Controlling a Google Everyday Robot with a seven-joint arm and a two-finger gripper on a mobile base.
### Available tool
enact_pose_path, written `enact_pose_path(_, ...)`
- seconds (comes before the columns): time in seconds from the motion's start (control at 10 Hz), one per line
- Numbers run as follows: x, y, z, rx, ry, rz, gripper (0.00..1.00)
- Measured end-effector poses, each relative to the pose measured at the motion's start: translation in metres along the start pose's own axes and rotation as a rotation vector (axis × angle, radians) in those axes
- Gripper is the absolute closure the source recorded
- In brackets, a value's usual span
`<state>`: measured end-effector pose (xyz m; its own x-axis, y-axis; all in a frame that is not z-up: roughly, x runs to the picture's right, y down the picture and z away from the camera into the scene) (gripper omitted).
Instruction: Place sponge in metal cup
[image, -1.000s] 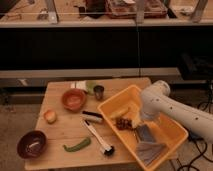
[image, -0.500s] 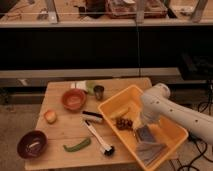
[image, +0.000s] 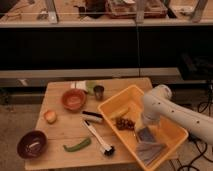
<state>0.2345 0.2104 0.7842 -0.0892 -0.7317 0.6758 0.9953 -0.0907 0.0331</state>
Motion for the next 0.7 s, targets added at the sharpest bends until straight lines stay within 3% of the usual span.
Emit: enact_pose_path(0.7,-0.002,-0.001,0.011,0.002,-0.008,0.002,0.41)
